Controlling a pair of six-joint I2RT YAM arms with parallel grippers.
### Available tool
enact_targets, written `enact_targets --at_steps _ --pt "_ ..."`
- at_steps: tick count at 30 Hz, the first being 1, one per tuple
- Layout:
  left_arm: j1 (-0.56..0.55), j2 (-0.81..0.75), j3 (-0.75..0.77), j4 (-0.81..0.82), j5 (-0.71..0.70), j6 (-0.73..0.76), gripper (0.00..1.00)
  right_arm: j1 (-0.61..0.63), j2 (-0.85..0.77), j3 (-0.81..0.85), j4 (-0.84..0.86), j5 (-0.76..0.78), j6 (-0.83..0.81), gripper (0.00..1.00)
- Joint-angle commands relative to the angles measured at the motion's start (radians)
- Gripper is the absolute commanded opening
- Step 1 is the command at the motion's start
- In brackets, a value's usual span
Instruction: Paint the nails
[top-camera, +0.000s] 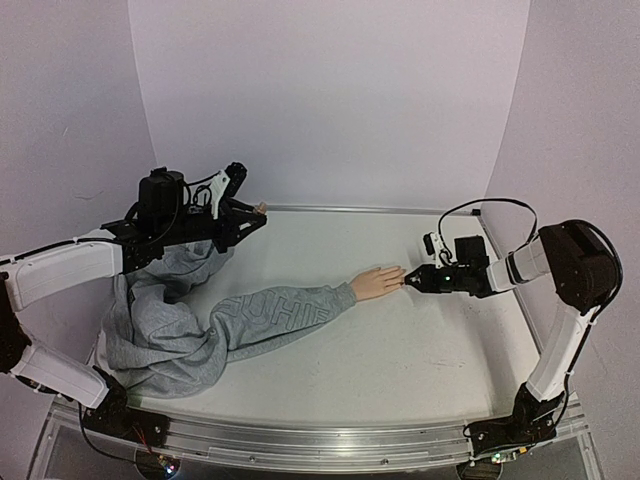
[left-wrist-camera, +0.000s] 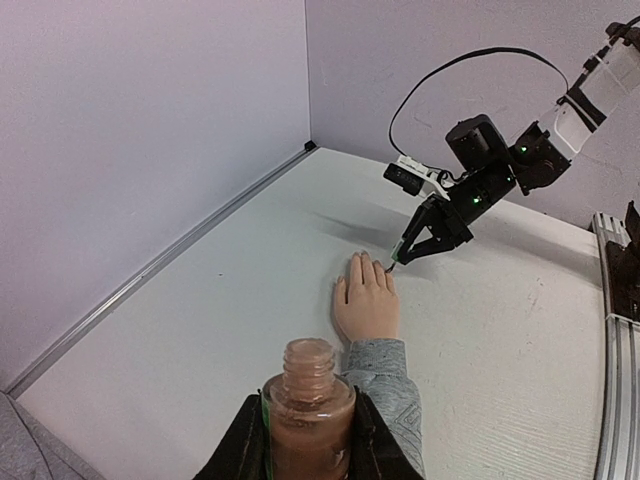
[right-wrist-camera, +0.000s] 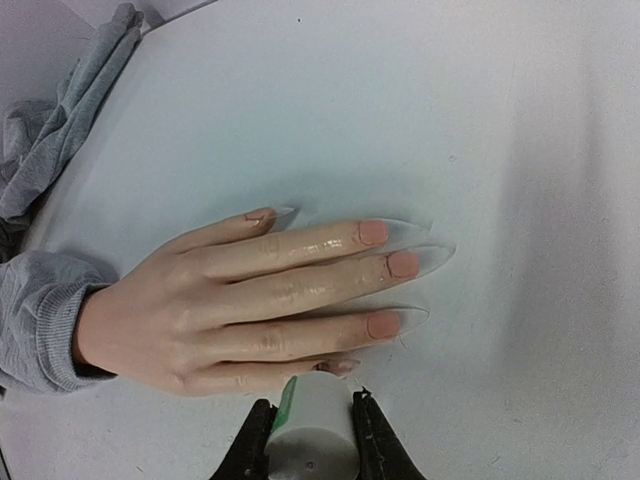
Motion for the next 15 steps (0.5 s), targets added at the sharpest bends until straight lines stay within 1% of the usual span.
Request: enact_targets --at_steps 1,15 --pt "0.006 -0.032 0.017 0.061 0.017 -0.008 0.0 0.006 -0.001 0.032 -0.013 0.01 -0.008 0.0" --pt "0.006 -0.032 0.016 0.061 0.017 -0.007 0.0 0.006 0.006 0.042 -0.018 0.029 -0.004 0.0"
